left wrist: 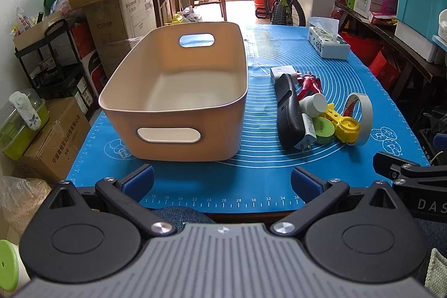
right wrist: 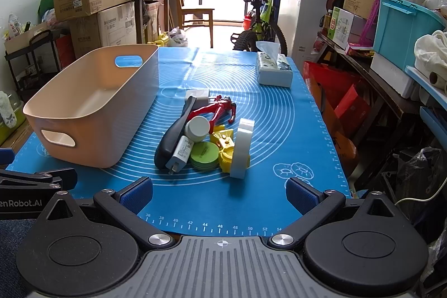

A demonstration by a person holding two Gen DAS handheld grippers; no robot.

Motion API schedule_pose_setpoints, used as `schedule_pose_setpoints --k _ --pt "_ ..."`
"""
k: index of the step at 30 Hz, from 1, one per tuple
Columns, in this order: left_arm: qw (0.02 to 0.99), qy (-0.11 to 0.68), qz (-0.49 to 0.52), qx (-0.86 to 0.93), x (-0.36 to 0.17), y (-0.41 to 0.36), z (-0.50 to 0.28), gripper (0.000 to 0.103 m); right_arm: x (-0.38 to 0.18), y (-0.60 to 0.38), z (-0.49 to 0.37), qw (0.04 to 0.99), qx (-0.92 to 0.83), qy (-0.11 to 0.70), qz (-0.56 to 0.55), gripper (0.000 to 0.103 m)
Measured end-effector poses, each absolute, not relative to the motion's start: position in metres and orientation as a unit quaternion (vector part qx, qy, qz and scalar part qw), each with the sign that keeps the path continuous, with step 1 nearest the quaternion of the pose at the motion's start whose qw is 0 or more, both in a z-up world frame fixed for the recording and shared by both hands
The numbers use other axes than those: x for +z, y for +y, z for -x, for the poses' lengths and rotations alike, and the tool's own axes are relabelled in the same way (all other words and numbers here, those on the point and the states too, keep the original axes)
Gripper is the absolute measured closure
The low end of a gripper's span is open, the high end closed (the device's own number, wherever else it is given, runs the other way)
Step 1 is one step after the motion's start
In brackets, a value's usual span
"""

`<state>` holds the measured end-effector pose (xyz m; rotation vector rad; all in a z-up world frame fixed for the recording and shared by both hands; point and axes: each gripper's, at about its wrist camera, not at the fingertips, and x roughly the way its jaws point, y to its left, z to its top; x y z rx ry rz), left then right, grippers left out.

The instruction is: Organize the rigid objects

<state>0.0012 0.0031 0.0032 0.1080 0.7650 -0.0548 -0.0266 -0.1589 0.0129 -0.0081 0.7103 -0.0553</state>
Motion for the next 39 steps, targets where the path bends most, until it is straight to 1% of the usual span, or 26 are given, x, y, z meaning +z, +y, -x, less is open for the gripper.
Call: schedule_pose_setpoints --k 11,16,21,26,36,39 --pt "0.930 0.363 -0.059 -0.020 0.008 0.011 -0.002 0.001 0.025 -0.160 0.024 0.938 -0.026 0.347 -0.010 0.003" --pt "0.927 0.371 -0.039 -0.018 0.017 0.026 -0.009 0.001 0.037 -0.162 0.017 0.939 -0.024 0.342 -0.029 0.003" --pt "0.932 0.361 -0.019 0.008 0.041 0.049 -0.021 0.001 0.049 -0.164 0.005 0.946 -0.032 0.321 -0.035 0.003" --pt "0.941 0.333 -0.037 0.045 0.062 0.068 -0.044 0.001 0.052 -0.176 -0.013 0.948 -0.055 0.313 -0.032 0.003" --pt "0.927 0.358 0.019 0.109 0.037 0.127 -0.107 0.001 0.033 -0.202 -0.052 0.936 -0.117 0.330 -0.029 0.003" --pt "0.922 0.368 0.022 0.116 0.032 0.138 -0.121 0.001 0.025 -0.208 -0.060 0.932 -0.126 0.340 -0.024 0.003"
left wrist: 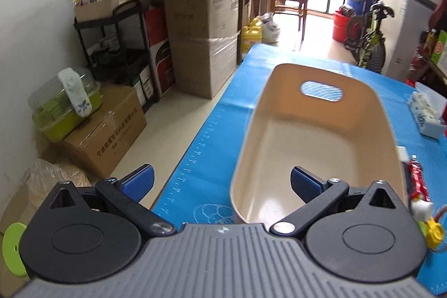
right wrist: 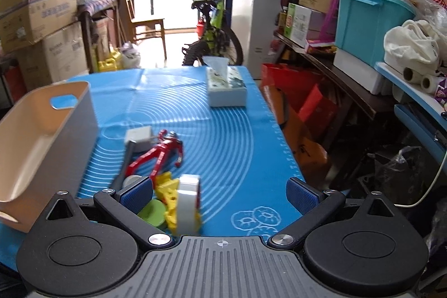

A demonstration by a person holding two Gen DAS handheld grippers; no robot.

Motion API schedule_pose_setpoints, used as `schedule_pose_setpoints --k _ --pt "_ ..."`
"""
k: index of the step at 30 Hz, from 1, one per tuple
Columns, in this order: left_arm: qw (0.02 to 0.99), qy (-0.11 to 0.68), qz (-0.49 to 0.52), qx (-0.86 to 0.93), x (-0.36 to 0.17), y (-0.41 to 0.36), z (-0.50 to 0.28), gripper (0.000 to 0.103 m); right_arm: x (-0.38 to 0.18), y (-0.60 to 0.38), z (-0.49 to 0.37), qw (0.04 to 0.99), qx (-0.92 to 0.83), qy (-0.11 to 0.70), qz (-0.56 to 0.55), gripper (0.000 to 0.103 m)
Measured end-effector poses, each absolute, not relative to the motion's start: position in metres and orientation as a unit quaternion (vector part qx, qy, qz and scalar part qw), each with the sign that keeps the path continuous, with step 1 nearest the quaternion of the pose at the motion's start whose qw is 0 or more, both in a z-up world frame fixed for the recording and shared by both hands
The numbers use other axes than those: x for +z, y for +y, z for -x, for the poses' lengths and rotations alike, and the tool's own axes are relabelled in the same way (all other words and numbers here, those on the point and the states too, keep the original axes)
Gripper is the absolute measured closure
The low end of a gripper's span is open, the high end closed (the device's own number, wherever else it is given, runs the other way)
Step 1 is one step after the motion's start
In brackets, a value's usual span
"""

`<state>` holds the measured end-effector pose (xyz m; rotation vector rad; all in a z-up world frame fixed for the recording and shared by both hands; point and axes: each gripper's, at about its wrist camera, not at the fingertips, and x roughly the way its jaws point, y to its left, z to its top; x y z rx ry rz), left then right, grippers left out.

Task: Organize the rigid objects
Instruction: 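Move the left tool onto the bin rim while the right tool grasps the tape roll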

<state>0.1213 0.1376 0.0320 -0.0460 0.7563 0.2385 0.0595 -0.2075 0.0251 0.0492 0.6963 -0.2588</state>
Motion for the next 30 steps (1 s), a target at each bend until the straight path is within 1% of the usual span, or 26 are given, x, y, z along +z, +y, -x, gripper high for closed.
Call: schedule_pose_setpoints --k 6,7,8,9,11,13,15,16,19,21,22,25,28,30 --pt "0.912 0.395 -0.013 0.111 0.017 0.143 -0.151 0.002 0.008 -0.213 -0.074 0.926 -0.123 0.357 -0.008 0.003" --pt "0.909 0.401 -0.011 0.109 0.014 0.144 -0.154 0.007 0.005 -0.213 -0.077 0.924 -0.123 0.362 -0.007 0.003" --pt "0.907 0.408 -0.007 0.106 0.011 0.145 -0.158 0.020 0.002 -0.213 -0.080 0.922 -0.124 0.366 -0.005 0.003" --pt "0.903 0.417 -0.004 0.104 0.008 0.146 -0.161 0.023 -0.001 -0.213 -0.083 0.921 -0.125 0.369 -0.003 0.003" --pt "0.899 0.425 -0.007 0.102 0.001 0.145 -0.165 0.024 -0.006 -0.213 -0.090 0.918 -0.125 0.377 -0.001 0.005" --pt "0.897 0.430 -0.014 0.098 -0.005 0.142 -0.166 0.027 -0.011 -0.214 -0.095 0.914 -0.123 0.385 -0.002 0.006" --pt "0.893 0.442 -0.014 0.088 -0.011 0.141 -0.168 0.036 -0.015 -0.212 -0.101 0.912 -0.118 0.393 -0.004 0.009" --pt "0.890 0.448 -0.013 0.085 -0.013 0.142 -0.170 0.037 -0.016 -0.211 -0.103 0.911 -0.116 0.396 -0.003 0.009" --pt "0.878 0.473 0.007 0.073 -0.021 0.148 -0.177 0.048 -0.019 -0.206 -0.110 0.910 -0.110 0.400 0.003 0.012" --pt "0.871 0.485 0.026 0.068 -0.025 0.154 -0.178 0.070 -0.020 -0.202 -0.115 0.908 -0.106 0.404 0.007 0.016" --pt "0.870 0.488 0.031 0.067 -0.026 0.155 -0.179 0.073 -0.020 -0.201 -0.117 0.908 -0.105 0.406 0.011 0.017" --pt "0.869 0.489 0.048 0.058 -0.027 0.160 -0.178 0.077 -0.023 -0.198 -0.123 0.905 -0.105 0.411 0.018 0.022" --pt "0.870 0.488 0.049 0.053 -0.027 0.158 -0.177 0.080 -0.026 -0.201 -0.127 0.900 -0.105 0.423 0.006 0.036" --pt "0.872 0.485 0.047 0.052 -0.026 0.157 -0.177 0.082 -0.028 -0.204 -0.128 0.896 -0.105 0.431 -0.007 0.054"
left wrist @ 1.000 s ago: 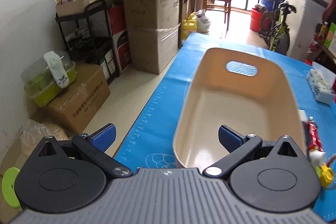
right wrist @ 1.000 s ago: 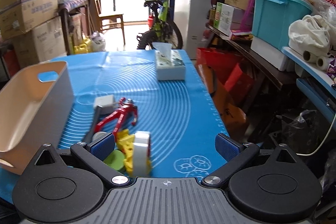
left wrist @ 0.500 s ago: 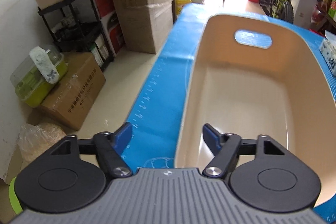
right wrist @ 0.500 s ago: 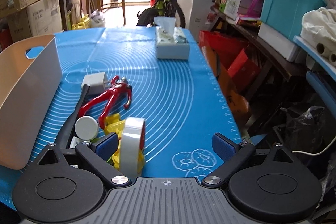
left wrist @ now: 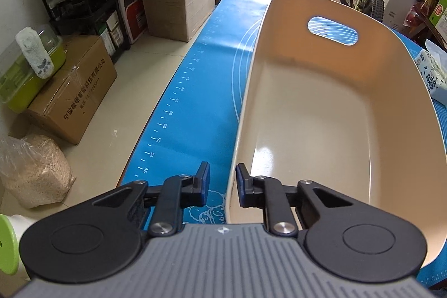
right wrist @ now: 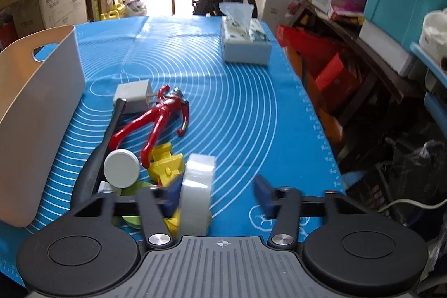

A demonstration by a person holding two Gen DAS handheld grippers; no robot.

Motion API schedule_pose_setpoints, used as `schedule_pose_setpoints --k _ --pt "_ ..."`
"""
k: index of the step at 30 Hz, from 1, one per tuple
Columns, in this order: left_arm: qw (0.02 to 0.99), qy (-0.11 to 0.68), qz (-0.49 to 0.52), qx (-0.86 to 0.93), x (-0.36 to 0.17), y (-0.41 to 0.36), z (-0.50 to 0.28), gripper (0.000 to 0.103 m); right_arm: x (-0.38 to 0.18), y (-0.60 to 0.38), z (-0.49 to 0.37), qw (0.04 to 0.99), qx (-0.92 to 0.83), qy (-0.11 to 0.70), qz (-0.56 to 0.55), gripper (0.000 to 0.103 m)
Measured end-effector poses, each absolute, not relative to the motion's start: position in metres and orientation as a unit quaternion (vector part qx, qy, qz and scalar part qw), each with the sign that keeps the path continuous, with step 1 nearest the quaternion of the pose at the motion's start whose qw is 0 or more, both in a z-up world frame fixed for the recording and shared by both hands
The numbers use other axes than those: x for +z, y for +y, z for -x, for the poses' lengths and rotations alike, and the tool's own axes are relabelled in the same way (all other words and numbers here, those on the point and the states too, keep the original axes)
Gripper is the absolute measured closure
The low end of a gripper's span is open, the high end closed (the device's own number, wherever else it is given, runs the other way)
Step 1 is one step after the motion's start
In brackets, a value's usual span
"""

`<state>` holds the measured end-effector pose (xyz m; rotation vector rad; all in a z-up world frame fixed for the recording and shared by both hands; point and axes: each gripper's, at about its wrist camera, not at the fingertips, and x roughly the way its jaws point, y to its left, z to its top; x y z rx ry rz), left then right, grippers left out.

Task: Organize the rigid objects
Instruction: 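Move the left tool onto the bin rim while the right tool grasps the tape roll, then carry the tape roll into the bin with the right tool and release it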

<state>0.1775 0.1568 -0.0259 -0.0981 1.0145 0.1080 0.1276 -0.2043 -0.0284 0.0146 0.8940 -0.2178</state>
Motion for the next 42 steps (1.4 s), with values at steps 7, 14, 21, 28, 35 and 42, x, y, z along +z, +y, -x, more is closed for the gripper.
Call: schedule_pose_setpoints --k 7,14,21,28,35,42 --pt "0.877 0.478 0.029 0.045 -0.025 0.149 -0.179 0.094 -0.027 -0.210 -0.123 0.895 -0.124 0.429 -0.017 0.074" --pt "0.877 0.478 0.034 0.042 -0.025 0.151 -0.180 0.094 -0.013 -0.214 -0.118 0.900 -0.146 0.411 -0.005 0.074" --pt "0.878 0.476 0.036 0.041 -0.026 0.151 -0.178 0.094 0.010 -0.216 -0.117 0.908 -0.171 0.381 0.012 0.074" --pt "0.878 0.476 0.036 0.042 -0.026 0.151 -0.179 0.094 0.042 -0.215 -0.124 0.923 -0.169 0.345 -0.002 0.074" --pt "0.877 0.476 0.039 0.043 -0.026 0.151 -0.179 0.094 0.071 -0.181 -0.140 0.942 -0.125 0.313 -0.008 0.074" --pt "0.878 0.476 0.040 0.043 -0.026 0.151 -0.178 0.095 0.093 -0.127 -0.165 0.955 -0.066 0.289 -0.008 0.074"
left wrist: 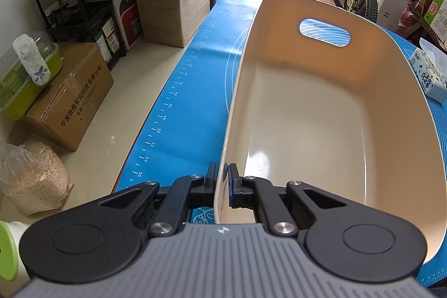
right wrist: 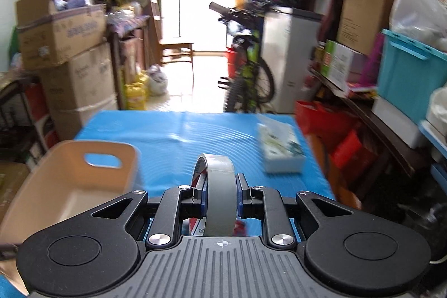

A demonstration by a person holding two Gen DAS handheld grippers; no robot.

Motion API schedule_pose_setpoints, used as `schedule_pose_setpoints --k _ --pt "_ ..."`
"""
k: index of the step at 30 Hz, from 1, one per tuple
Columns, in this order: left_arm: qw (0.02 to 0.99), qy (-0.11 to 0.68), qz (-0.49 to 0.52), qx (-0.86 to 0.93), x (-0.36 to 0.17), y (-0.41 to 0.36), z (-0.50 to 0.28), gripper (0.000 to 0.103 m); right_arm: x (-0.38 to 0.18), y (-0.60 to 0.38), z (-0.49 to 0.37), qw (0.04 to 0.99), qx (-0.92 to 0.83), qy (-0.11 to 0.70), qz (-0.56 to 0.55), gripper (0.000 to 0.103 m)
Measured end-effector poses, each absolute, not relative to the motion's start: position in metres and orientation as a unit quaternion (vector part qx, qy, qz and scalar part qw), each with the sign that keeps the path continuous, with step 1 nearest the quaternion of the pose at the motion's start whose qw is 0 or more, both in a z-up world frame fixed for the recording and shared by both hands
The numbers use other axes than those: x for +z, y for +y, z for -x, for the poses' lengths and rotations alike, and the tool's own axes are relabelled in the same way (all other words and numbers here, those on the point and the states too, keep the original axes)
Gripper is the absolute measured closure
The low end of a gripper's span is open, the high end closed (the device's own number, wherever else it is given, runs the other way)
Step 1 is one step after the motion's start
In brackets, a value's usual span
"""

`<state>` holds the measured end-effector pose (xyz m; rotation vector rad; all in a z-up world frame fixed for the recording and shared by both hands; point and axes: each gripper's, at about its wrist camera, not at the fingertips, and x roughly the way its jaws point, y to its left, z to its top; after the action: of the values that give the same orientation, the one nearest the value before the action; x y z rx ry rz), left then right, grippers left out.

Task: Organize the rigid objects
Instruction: 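Carry the tape roll into the bin with the right tool and release it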

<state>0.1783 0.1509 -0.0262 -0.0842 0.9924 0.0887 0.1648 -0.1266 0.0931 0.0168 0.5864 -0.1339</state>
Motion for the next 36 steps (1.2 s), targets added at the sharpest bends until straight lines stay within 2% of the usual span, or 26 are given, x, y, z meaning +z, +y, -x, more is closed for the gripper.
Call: schedule_pose_setpoints --k 8,18,27,33,36 --pt "0.878 0.475 0.039 0.043 -0.027 0.151 -0.178 0.095 0.085 -0.061 -0.186 0.958 0.000 0.287 -0.005 0.074" --pt "0.878 0.475 0.042 0.039 -0.027 0.151 -0.178 0.095 0.036 0.004 -0.203 0.938 0.059 0.341 0.033 0.074" --pt "0.878 0.475 0.042 0.039 -0.026 0.151 -0.178 0.095 -0.006 0.030 -0.205 0.904 0.081 0.411 0.084 0.074" --pt "0.879 0.474 0.040 0.038 -0.027 0.150 -0.178 0.095 -0.020 0.040 -0.200 0.891 0.089 0.430 0.112 0.074" --pt "0.879 0.474 0.041 0.038 -0.028 0.150 -0.178 0.095 -0.019 0.039 -0.200 0.891 0.091 0.431 0.109 0.070"
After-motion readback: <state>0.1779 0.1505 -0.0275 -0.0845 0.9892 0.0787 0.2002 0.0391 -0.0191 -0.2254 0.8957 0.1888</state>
